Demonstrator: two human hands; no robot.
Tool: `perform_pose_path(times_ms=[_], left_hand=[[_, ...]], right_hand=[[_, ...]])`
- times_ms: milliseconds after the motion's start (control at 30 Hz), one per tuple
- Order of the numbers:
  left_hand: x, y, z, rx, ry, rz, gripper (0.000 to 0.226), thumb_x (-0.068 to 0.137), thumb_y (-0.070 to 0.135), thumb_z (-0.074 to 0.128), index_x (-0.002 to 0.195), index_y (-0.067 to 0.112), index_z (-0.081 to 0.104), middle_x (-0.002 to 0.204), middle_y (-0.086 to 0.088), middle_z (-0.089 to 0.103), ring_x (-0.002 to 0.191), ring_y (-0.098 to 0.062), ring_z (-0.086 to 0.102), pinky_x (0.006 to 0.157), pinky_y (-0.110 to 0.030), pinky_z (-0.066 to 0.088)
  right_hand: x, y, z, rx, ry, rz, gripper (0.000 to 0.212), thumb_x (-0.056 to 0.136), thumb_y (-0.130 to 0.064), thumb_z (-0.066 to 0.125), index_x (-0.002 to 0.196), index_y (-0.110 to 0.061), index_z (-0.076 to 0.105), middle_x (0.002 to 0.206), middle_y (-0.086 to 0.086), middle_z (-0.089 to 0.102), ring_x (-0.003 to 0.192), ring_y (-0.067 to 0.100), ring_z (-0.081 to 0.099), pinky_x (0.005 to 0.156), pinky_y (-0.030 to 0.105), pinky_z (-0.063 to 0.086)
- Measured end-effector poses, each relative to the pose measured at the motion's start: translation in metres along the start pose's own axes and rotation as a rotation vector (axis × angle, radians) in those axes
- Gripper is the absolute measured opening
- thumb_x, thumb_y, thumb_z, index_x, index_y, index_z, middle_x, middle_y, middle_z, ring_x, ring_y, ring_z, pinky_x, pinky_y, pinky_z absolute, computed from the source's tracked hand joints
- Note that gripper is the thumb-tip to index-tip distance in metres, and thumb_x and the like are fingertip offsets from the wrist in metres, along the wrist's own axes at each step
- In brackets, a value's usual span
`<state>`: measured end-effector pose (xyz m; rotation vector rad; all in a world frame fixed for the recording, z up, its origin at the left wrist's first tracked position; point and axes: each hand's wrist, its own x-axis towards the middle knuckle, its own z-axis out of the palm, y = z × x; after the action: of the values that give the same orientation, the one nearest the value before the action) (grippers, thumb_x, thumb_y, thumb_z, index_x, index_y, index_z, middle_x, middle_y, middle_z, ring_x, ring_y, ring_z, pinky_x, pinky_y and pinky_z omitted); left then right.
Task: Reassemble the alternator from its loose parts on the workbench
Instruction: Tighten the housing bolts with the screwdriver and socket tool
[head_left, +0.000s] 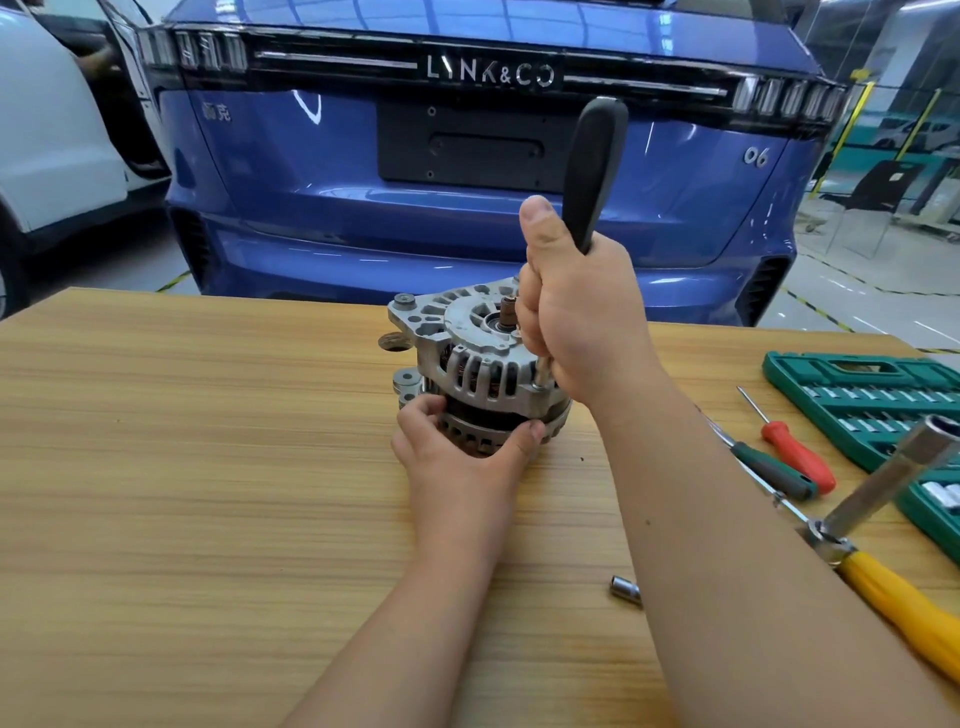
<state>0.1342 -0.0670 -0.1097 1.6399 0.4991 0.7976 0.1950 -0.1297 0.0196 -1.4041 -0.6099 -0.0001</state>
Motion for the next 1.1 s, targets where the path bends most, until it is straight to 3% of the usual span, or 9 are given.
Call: perform_pose_path(times_ms=[100, 233, 300, 400, 467, 533, 633, 767, 1100], left_hand=[[0.0, 0.0, -0.001, 0.002, -0.001, 0.006, 0.075, 0.054, 0.049, 0.083, 0.102, 0.045, 0.026, 0.107, 0.019, 0.03, 0.096, 0.014, 0.04, 0.071, -0.004, 0.031], [0.001, 0.001, -0.003, 0.005, 0.0, 0.011, 0.075, 0.055, 0.047, 0.086, 0.1, 0.047, 0.025, 0.104, 0.026, 0.027, 0.094, 0.013, 0.042, 0.07, -0.004, 0.032], [0.002, 0.0, -0.004, 0.008, -0.003, -0.001, 0.075, 0.055, 0.047, 0.087, 0.099, 0.048, 0.026, 0.105, 0.026, 0.027, 0.098, 0.001, 0.049, 0.074, -0.01, 0.035], [0.002, -0.002, -0.004, 0.041, -0.005, -0.012, 0.075, 0.053, 0.05, 0.086, 0.099, 0.048, 0.026, 0.106, 0.025, 0.028, 0.104, -0.015, 0.054, 0.082, -0.024, 0.043], [0.003, -0.003, -0.004, 0.058, 0.008, -0.002, 0.075, 0.054, 0.05, 0.086, 0.101, 0.047, 0.027, 0.106, 0.022, 0.029, 0.106, -0.017, 0.055, 0.088, -0.029, 0.045], [0.003, -0.004, -0.004, 0.065, 0.016, 0.001, 0.076, 0.052, 0.051, 0.084, 0.102, 0.046, 0.027, 0.106, 0.022, 0.028, 0.107, -0.019, 0.055, 0.092, -0.032, 0.046], [0.003, -0.001, -0.004, 0.056, 0.007, -0.001, 0.077, 0.048, 0.055, 0.081, 0.101, 0.045, 0.027, 0.107, 0.026, 0.027, 0.107, -0.021, 0.055, 0.095, -0.036, 0.047], [0.003, -0.001, -0.006, 0.038, 0.006, 0.012, 0.076, 0.05, 0.052, 0.083, 0.103, 0.043, 0.03, 0.109, 0.021, 0.032, 0.108, -0.022, 0.056, 0.096, -0.041, 0.049], [0.001, 0.0, -0.005, 0.013, 0.012, 0.019, 0.076, 0.05, 0.054, 0.082, 0.105, 0.041, 0.032, 0.118, 0.008, 0.038, 0.108, -0.022, 0.057, 0.094, -0.042, 0.05]], right_hand=[[0.001, 0.003, -0.004, 0.014, -0.06, -0.01, 0.046, 0.09, -0.05, 0.052, 0.055, -0.025, 0.033, 0.045, -0.007, 0.03, 0.041, 0.013, 0.023, 0.04, 0.024, 0.024], [0.016, -0.001, -0.025, 0.132, -0.557, 0.05, 0.038, 0.085, -0.054, 0.061, 0.065, -0.021, 0.057, 0.056, -0.003, 0.043, 0.046, 0.016, 0.036, 0.045, 0.024, 0.033], [0.029, -0.008, -0.036, 0.221, -0.775, 0.076, 0.041, 0.079, -0.056, 0.066, 0.085, -0.015, 0.069, 0.078, 0.005, 0.06, 0.064, 0.023, 0.056, 0.054, 0.031, 0.049], [0.048, -0.022, -0.039, 0.405, -0.93, 0.094, 0.05, 0.073, -0.049, 0.075, 0.103, -0.01, 0.071, 0.098, 0.011, 0.067, 0.088, 0.031, 0.066, 0.067, 0.043, 0.056], [0.059, -0.032, -0.032, 0.56, -1.006, 0.143, 0.041, 0.072, -0.035, 0.081, 0.096, -0.004, 0.069, 0.081, 0.012, 0.066, 0.07, 0.029, 0.065, 0.06, 0.04, 0.054], [0.061, -0.04, -0.026, 0.686, -1.051, 0.26, 0.027, 0.073, -0.02, 0.081, 0.078, -0.002, 0.062, 0.057, 0.006, 0.052, 0.043, 0.02, 0.048, 0.043, 0.028, 0.04], [0.056, -0.042, -0.022, 0.604, -0.968, 0.269, 0.029, 0.079, -0.02, 0.074, 0.063, -0.012, 0.051, 0.046, -0.005, 0.038, 0.033, 0.01, 0.03, 0.039, 0.018, 0.024], [0.038, -0.047, -0.014, 0.262, -0.505, 0.088, 0.036, 0.097, -0.029, 0.044, 0.063, -0.02, 0.035, 0.048, -0.008, 0.026, 0.038, 0.011, 0.019, 0.041, 0.021, 0.024], [0.019, -0.051, 0.0, 0.137, -0.132, -0.057, 0.04, 0.097, -0.022, 0.049, 0.061, -0.019, 0.032, 0.048, -0.004, 0.027, 0.045, 0.017, 0.016, 0.043, 0.025, 0.022]])
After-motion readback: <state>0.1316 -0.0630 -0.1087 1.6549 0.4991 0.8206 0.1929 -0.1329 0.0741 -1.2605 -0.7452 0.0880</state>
